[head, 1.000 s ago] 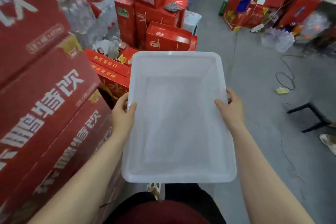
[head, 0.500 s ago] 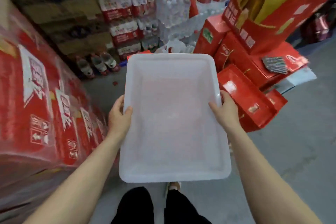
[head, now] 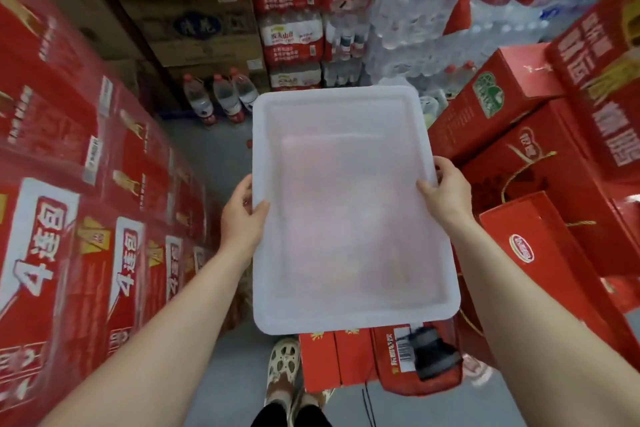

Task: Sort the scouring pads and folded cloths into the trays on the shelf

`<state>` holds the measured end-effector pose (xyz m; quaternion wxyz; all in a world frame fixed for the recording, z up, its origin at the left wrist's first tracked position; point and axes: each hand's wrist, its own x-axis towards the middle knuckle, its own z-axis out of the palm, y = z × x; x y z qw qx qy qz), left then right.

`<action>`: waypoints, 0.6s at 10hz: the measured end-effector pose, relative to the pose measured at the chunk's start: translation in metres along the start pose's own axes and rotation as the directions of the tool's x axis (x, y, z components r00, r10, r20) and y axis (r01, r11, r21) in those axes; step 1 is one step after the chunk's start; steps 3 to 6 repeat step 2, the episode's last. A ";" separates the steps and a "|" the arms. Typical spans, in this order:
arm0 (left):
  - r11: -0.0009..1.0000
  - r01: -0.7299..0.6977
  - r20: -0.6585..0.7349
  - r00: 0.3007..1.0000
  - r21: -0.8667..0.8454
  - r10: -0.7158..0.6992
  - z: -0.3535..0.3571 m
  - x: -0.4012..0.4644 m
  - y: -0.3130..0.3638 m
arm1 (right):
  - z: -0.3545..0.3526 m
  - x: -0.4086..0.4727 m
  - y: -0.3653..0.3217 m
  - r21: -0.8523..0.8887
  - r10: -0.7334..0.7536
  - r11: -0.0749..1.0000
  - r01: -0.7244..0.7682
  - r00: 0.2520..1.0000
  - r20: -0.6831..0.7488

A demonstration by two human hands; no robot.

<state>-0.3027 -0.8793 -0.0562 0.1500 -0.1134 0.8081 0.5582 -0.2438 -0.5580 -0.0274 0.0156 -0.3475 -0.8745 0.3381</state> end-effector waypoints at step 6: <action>1.000 -0.023 -0.025 0.999 0.017 0.023 0.010 0.008 0.003 | 0.003 0.013 0.000 -0.033 0.018 0.999 -0.019 1.000 -0.006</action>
